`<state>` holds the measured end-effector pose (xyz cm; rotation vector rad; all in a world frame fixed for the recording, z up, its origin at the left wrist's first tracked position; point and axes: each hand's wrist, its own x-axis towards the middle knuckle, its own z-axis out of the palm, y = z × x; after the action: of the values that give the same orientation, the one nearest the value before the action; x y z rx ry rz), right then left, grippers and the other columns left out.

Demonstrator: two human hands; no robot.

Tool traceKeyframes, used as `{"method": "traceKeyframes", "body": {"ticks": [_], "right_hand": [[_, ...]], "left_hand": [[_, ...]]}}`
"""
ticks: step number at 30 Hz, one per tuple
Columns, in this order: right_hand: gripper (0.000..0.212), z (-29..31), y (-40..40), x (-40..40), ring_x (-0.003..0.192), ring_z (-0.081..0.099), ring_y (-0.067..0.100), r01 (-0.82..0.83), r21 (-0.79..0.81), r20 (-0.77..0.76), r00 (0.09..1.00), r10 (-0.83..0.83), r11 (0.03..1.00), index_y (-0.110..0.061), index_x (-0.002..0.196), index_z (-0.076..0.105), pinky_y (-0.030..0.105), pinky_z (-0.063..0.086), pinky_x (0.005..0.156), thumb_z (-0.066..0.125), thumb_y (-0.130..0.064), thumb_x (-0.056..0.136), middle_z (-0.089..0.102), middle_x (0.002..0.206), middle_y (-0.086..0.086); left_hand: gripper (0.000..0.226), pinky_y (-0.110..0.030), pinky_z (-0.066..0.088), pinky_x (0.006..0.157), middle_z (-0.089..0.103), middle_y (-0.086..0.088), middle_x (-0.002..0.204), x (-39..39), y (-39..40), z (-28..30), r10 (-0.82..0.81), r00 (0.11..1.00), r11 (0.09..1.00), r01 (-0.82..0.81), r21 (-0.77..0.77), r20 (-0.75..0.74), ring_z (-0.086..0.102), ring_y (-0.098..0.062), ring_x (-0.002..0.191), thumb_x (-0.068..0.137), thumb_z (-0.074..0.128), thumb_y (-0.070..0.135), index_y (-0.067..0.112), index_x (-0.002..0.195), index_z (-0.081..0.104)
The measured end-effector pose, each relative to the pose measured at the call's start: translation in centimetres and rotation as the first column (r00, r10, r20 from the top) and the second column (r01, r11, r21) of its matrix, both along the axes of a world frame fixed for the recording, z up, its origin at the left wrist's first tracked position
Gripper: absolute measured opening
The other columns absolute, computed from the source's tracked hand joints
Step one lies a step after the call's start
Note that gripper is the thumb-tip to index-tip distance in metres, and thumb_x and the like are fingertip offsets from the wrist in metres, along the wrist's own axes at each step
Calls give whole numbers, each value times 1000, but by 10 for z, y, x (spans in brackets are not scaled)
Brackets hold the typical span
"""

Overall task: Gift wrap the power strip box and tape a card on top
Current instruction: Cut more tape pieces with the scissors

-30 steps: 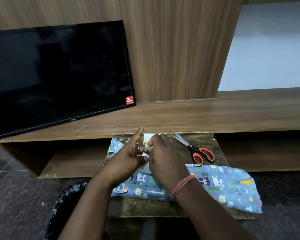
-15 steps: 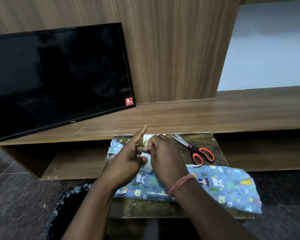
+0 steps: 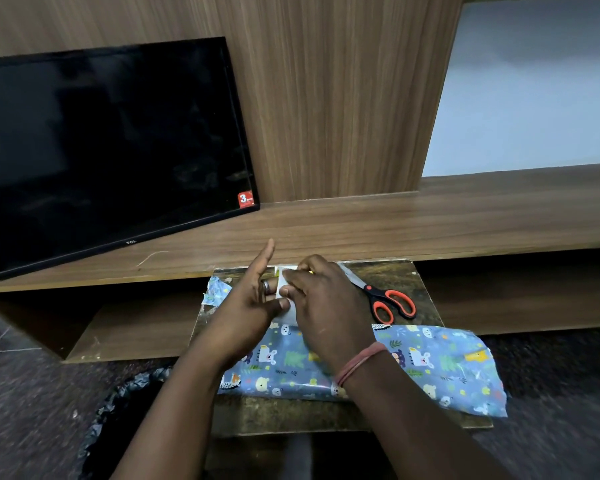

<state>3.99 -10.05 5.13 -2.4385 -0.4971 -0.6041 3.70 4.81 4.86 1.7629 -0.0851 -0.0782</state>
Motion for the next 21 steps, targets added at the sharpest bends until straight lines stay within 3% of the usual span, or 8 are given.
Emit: {"method": "traceKeyframes", "body": {"ticks": [3, 6, 8, 10, 14, 18, 21], "right_hand": [[7, 0, -5, 8, 89, 57, 22, -66, 36, -35, 997, 67, 997, -17, 94, 72, 38, 49, 75, 65, -20, 93, 58, 95, -3], [11, -1, -7, 15, 94, 56, 21, -81, 45, -121, 989, 86, 996, -17, 102, 69, 38, 48, 81, 68, -17, 91, 54, 99, -4], [15, -3, -8, 16, 89, 53, 17, -68, 54, -130, 989, 74, 996, -17, 101, 67, 34, 45, 77, 70, -10, 88, 48, 94, -9], [19, -4, -10, 17, 81, 48, 11, -56, 76, -120, 991, 65, 996, -18, 97, 65, 28, 39, 70, 71, -4, 86, 44, 88, -13], [17, -6, -14, 20, 78, 51, 8, -34, 98, -110, 993, 45, 995, -18, 92, 67, 28, 43, 66, 70, -2, 86, 46, 85, -14], [16, -13, -21, 25, 85, 63, 14, -33, 105, -99, 994, 43, 994, -23, 86, 64, 39, 53, 66, 68, -8, 89, 55, 86, -10], [23, -16, -24, 30, 82, 57, 15, -23, 119, -109, 993, 37, 993, -25, 77, 55, 43, 53, 65, 69, -11, 87, 51, 83, -10]], "left_hand": [[95, -47, 50, 99, 71, -16, 109, 1, 0, -1, -9, 1000, 1000, 9, 10, 2, 66, -23, 97, 94, 59, -12, 54, 155, 25], [97, -32, 49, 82, 66, -15, 104, 4, -3, -5, -38, 999, 999, 38, 28, 3, 59, -16, 85, 94, 57, -14, 56, 153, 25], [97, -25, 45, 75, 62, 1, 90, 6, -8, -8, -54, 999, 997, 53, 57, 7, 53, -9, 77, 94, 55, -15, 57, 152, 24], [97, -30, 43, 77, 58, 14, 78, 10, -10, -10, -58, 998, 995, 56, 86, 16, 50, -11, 76, 95, 54, -14, 59, 152, 24], [99, -35, 41, 76, 56, -2, 85, 12, -15, -8, -67, 997, 997, 65, 45, 32, 46, -19, 78, 94, 52, -16, 60, 152, 24], [98, -17, 44, 68, 59, 6, 77, 11, -25, -8, -81, 996, 997, 81, -2, 37, 48, -7, 67, 94, 49, -20, 51, 155, 22], [98, -27, 45, 79, 62, 1, 82, 14, -28, -9, -70, 997, 997, 70, -35, 20, 52, -14, 79, 94, 50, -21, 47, 158, 18]]}}
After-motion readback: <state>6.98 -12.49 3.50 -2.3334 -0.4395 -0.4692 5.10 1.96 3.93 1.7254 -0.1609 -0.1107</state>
